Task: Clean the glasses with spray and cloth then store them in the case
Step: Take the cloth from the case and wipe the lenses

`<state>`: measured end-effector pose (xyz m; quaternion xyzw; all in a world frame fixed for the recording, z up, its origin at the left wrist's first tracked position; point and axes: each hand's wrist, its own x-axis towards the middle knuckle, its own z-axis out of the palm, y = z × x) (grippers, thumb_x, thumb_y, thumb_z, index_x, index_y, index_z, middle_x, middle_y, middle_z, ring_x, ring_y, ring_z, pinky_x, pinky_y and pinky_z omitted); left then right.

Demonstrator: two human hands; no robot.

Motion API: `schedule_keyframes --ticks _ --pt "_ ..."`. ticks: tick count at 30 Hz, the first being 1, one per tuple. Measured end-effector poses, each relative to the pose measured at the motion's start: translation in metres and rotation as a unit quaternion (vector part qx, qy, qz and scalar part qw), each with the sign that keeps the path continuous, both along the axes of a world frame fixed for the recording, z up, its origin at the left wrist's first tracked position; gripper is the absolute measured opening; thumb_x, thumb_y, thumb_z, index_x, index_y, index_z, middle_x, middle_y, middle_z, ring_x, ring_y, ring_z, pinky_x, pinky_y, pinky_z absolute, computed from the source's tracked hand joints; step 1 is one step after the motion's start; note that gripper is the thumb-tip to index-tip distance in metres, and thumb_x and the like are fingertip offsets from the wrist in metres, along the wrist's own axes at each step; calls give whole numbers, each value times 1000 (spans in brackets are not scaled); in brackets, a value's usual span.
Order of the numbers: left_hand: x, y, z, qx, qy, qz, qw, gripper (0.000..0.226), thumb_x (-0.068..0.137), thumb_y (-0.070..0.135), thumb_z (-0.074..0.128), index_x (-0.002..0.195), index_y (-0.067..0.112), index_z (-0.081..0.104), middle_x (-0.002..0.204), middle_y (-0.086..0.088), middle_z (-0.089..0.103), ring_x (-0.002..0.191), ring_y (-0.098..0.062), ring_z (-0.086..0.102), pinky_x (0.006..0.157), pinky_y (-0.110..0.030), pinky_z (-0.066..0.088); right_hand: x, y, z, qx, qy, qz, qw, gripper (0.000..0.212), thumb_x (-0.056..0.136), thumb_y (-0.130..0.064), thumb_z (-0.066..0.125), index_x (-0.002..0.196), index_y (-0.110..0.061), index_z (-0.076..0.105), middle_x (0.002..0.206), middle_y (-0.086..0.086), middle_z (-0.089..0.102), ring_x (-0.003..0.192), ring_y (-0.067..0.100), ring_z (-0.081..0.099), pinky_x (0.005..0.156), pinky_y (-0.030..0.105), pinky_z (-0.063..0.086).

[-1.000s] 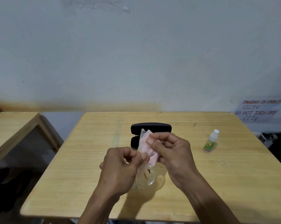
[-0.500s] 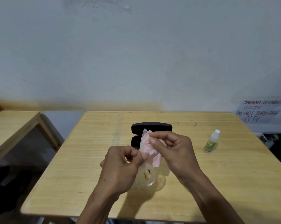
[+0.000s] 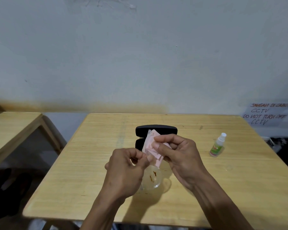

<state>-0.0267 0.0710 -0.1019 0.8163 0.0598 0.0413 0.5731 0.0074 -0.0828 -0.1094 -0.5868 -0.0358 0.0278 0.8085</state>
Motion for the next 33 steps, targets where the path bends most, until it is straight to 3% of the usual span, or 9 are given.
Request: schedule_keyframes --ticks 5,10,12,19,24,27,29,31,33 --pt "1 3 -4 -5 -14 5 1000 18 75 45 77 66 30 75 62 6 70 65 -13 61 96 -59 47 0 -6 2 -31 -18 1 999 19 59 -10 85 77 -10 80 78 16 77 77 26 75 74 38 59" --pt "2 3 -3 11 -11 -8 1000 21 79 45 77 65 28 75 58 9 68 70 -14 59 94 -59 47 -2 -6 3 -74 -73 -35 994 16 76 -3 81 90 -9 81 88 6 81 82 16 78 70 22 58" --pt "3 3 -2 8 -15 -3 1000 19 80 40 78 65 29 75 58 8 68 65 -13 61 94 -60 47 -2 -3 2 -80 -72 -32 994 16 73 -6 83 88 -11 80 86 3 81 80 11 76 70 20 56" --pt "2 5 -4 30 -8 -15 999 20 74 49 75 64 32 74 58 16 65 76 -18 59 92 -56 49 3 -12 10 -35 -20 -21 999 19 62 -10 84 80 -7 79 78 16 78 73 23 76 68 33 59" --pt "4 1 -2 -5 -23 -8 1000 21 80 35 78 65 21 73 54 8 61 56 -10 56 78 -41 51 0 5 9 -41 -28 -26 998 14 72 2 83 75 -10 78 77 13 77 72 22 72 70 36 59" --pt "4 3 -2 -11 -24 -1 1000 20 79 32 80 64 20 73 57 0 65 53 -13 55 72 -34 50 -1 -1 10 -78 -51 -17 996 12 67 -2 87 72 -9 78 72 10 75 66 16 70 64 27 57" --pt "2 4 -2 -3 -19 -9 1000 21 78 37 78 64 22 75 63 -1 71 59 -14 60 79 -35 50 -2 -10 11 -88 -51 -11 995 15 59 -9 88 71 -8 79 69 8 75 63 15 69 61 26 56" --pt "1 4 -1 18 -12 -32 999 23 75 46 73 67 26 77 69 6 76 71 -17 65 94 -46 48 -1 -16 10 -93 -40 -19 995 20 56 -11 88 73 -6 79 70 10 75 66 18 70 64 29 58" --pt "1 4 0 28 -15 -43 999 26 74 51 71 67 27 77 67 9 74 71 -19 60 96 -52 47 0 -18 10 -81 -32 -29 996 20 58 -12 88 76 -6 79 73 11 76 68 20 71 68 32 60"
